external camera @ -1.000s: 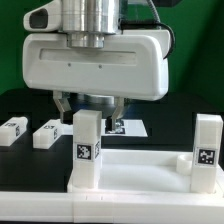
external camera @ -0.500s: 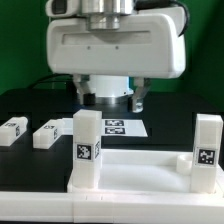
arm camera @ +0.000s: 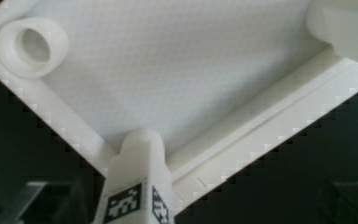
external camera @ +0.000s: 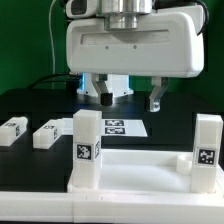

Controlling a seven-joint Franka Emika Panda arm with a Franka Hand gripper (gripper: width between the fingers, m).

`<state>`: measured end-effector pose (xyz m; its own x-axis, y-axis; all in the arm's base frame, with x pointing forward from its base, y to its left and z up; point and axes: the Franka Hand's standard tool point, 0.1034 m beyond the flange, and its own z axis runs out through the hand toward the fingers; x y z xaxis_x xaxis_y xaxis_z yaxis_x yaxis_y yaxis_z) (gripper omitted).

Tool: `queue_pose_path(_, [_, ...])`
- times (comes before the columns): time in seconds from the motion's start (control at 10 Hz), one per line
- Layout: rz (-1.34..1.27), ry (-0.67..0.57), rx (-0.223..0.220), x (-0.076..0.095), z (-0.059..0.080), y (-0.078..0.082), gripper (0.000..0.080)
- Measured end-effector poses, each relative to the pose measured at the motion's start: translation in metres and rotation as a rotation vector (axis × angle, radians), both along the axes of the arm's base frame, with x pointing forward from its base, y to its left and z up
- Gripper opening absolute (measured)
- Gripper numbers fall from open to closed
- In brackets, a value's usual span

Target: Assemble desk

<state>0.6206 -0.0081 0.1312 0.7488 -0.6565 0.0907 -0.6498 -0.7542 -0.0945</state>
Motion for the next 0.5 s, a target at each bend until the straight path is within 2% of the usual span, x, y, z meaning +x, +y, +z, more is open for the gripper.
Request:
queue_pose_path(0.3, [-0.003,0.000,0.001,0.000,0.000,0.001,0.0649])
queue_pose_path(0.4, [-0.084,-0.009,0.012,-0.006,-0.001,0.005,0.0649])
queue_pose_path(0.5, [-0.175,-0.012,0.028,-0.022,-0.007,0.014,0.0649])
